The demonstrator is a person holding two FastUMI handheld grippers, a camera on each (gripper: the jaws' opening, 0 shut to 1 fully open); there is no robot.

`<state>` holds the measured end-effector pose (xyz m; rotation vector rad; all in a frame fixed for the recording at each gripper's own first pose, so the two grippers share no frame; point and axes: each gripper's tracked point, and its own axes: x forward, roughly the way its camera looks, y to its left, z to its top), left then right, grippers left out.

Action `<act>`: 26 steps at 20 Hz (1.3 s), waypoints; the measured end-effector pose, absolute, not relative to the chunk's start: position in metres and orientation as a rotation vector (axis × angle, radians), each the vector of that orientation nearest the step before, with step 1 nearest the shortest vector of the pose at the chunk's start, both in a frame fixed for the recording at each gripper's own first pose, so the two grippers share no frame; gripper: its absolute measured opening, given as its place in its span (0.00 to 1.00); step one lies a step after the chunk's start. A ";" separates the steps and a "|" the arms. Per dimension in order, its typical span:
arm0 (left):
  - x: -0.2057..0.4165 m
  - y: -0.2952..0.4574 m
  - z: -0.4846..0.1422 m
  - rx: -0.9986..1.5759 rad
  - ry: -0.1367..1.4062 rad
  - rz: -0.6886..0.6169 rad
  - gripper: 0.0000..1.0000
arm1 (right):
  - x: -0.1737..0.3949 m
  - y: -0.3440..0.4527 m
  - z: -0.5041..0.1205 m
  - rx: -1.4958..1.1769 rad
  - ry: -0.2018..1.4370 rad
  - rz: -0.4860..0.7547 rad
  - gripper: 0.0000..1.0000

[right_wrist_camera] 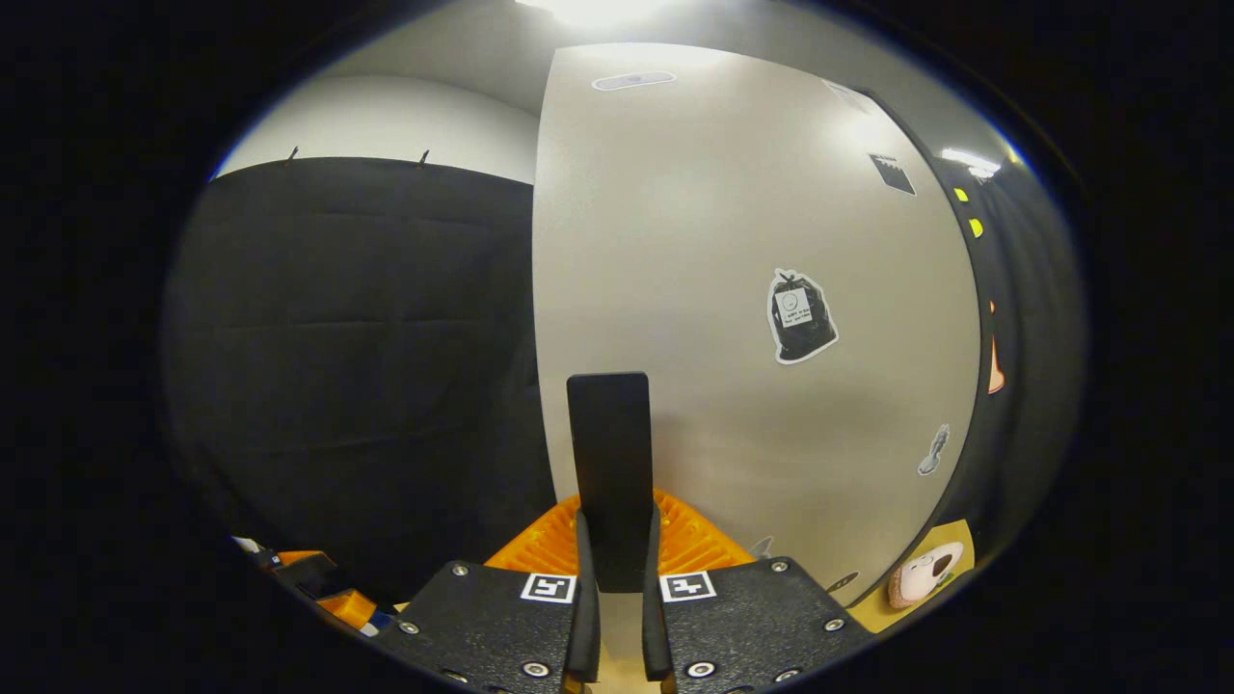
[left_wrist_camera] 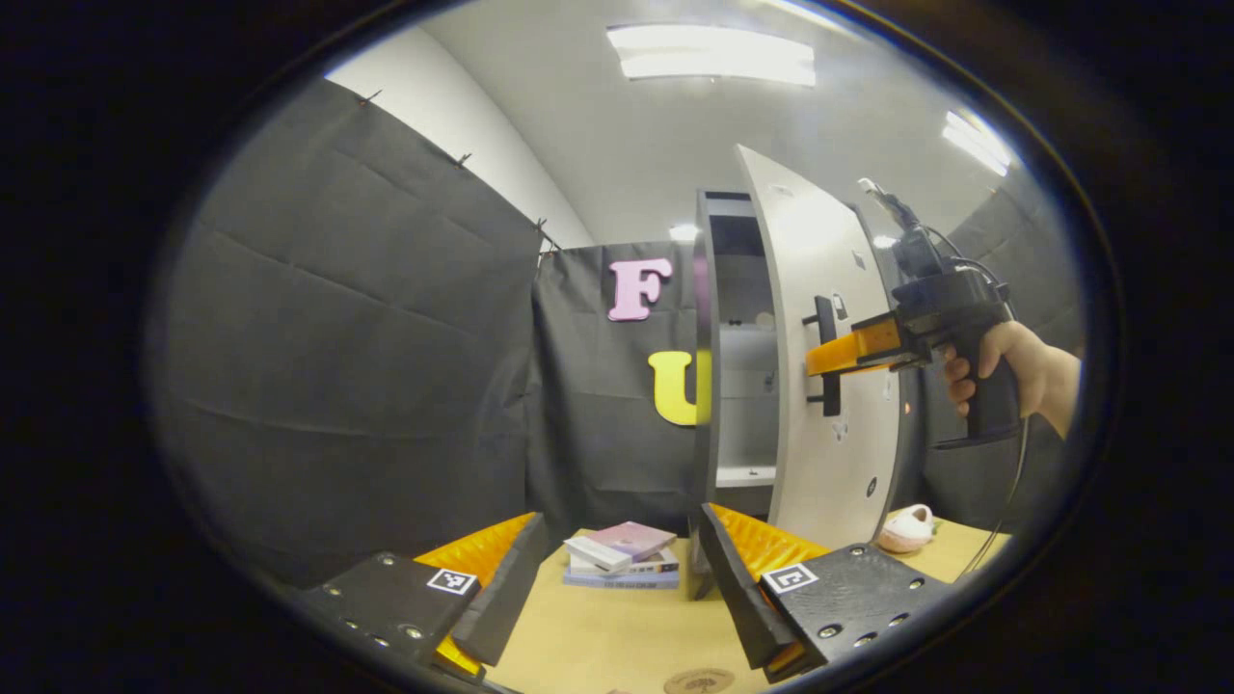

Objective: Open the cabinet door with the right hand, grasp the bottle in the cabinet with the left hand and place it on the coaster, then close the cabinet door with the right hand.

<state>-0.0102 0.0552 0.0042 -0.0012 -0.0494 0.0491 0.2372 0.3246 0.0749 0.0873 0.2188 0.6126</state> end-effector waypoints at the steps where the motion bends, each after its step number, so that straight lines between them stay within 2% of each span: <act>1: -0.009 0.051 0.005 0.000 -0.050 0.044 0.91 | 0.238 0.326 0.075 0.092 0.209 0.618 0.18; 3: -0.006 0.043 0.005 0.004 -0.050 0.033 0.91 | 0.239 0.326 0.076 0.097 0.204 0.631 0.15; 13: 0.009 -0.017 0.006 0.006 -0.057 -0.061 0.91 | 0.227 0.307 0.077 0.128 0.212 0.665 0.15; 14: 0.009 -0.025 0.006 0.003 -0.058 -0.072 0.94 | 0.227 0.304 0.078 0.126 0.205 0.663 0.16; 15: 0.011 -0.032 0.006 0.002 -0.057 -0.083 0.91 | 0.227 0.302 0.076 0.124 0.198 0.658 0.15; 26: 0.014 -0.101 0.004 -0.020 -0.059 -0.188 0.93 | 0.219 0.270 0.078 0.136 0.201 0.571 0.15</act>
